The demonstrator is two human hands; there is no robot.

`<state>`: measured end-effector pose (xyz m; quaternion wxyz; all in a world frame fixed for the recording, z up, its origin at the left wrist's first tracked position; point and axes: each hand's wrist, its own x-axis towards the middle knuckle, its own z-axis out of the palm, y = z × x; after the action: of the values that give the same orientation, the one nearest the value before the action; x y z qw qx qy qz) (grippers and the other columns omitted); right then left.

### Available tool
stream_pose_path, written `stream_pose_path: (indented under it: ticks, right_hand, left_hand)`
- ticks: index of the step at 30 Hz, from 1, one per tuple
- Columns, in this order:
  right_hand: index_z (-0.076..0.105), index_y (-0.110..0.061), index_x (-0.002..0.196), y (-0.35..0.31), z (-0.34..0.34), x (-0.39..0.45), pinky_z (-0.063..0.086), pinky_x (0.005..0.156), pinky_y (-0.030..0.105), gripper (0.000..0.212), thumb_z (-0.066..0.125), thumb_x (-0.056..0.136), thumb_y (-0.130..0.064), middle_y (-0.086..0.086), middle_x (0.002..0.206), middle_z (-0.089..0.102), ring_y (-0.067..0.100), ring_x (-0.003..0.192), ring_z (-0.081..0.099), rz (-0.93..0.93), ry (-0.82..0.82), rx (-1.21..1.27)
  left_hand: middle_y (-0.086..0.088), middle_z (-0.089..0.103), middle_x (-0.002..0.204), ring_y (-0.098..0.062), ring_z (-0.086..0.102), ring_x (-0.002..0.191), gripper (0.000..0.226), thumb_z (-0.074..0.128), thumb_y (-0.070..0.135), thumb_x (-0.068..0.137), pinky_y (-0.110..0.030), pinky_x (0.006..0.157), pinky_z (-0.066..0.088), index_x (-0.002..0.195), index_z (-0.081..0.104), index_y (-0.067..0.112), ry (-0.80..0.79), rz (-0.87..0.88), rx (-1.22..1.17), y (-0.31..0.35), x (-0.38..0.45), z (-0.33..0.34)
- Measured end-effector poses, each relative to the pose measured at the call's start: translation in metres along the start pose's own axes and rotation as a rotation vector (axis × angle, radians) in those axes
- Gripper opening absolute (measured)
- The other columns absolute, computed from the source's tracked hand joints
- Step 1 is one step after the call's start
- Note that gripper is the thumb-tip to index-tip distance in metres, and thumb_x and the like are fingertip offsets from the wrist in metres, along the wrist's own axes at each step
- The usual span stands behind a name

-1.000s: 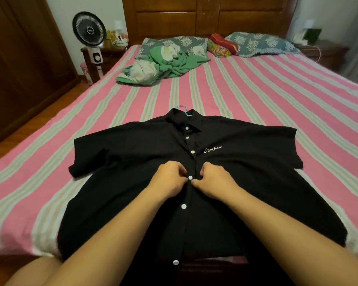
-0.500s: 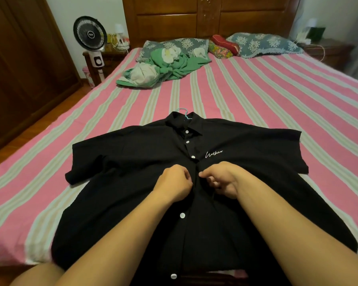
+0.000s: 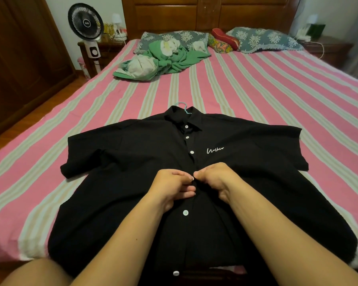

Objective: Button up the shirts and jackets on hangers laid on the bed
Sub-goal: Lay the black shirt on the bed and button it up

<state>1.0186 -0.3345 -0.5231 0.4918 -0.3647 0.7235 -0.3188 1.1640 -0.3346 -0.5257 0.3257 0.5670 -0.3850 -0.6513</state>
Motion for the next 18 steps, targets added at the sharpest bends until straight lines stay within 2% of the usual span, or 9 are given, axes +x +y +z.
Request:
stream_pose_path:
  ticks: [6, 10, 12, 14, 18]
  right_hand:
    - [0.077, -0.005, 0.095, 0.000, 0.002, -0.003, 0.041, 0.061, 0.027, 0.016, 0.078, 0.083, -0.015, 0.012, 0.093, 0.073, 0.018, 0.076, 0.061, 0.013, 0.016, 0.018]
    - [0.076, -0.003, 0.082, -0.003, -0.004, -0.008, 0.039, 0.067, 0.030, 0.019, 0.071, 0.070, -0.016, 0.009, 0.084, 0.072, 0.018, 0.073, 0.055, 0.007, -0.086, -0.046]
    - [0.073, -0.012, 0.076, -0.006, -0.009, -0.010, 0.036, 0.069, 0.028, 0.011, 0.063, 0.080, -0.011, 0.001, 0.078, 0.071, 0.014, 0.074, 0.054, 0.006, -0.185, -0.072]
    - [0.069, -0.017, 0.074, -0.009, -0.012, -0.012, 0.036, 0.068, 0.025, 0.021, 0.059, 0.088, -0.005, 0.000, 0.077, 0.071, 0.012, 0.076, 0.056, 0.000, -0.222, -0.069]
    - [0.071, -0.013, 0.073, -0.011, -0.007, -0.015, 0.039, 0.067, 0.026, 0.021, 0.060, 0.083, 0.001, 0.009, 0.080, 0.063, 0.019, 0.078, 0.053, -0.025, -0.181, -0.047]
  left_hand:
    - [-0.017, 0.069, 0.085, -0.020, 0.069, 0.062, 0.010, 0.062, -0.007, 0.091, -0.033, 0.060, 0.062, 0.089, 0.071, -0.003, -0.008, 0.003, -0.012, -0.001, 0.001, 0.000]
    - [-0.020, 0.071, 0.084, -0.020, 0.070, 0.062, 0.011, 0.060, -0.007, 0.092, -0.032, 0.061, 0.062, 0.091, 0.070, -0.004, -0.001, 0.006, -0.011, -0.002, 0.001, 0.001]
    - [-0.019, 0.072, 0.080, -0.020, 0.070, 0.063, 0.012, 0.058, -0.007, 0.093, -0.031, 0.062, 0.063, 0.091, 0.069, -0.002, 0.004, 0.002, -0.009, -0.002, 0.001, 0.001]
    - [-0.017, 0.071, 0.077, -0.019, 0.070, 0.063, 0.013, 0.058, -0.007, 0.093, -0.030, 0.061, 0.062, 0.091, 0.069, -0.001, 0.009, -0.001, -0.008, -0.002, 0.001, 0.001]
    - [-0.015, 0.072, 0.077, -0.018, 0.070, 0.061, 0.012, 0.060, -0.006, 0.094, -0.029, 0.059, 0.061, 0.098, 0.069, 0.000, 0.042, 0.000, -0.062, -0.001, 0.003, 0.002]
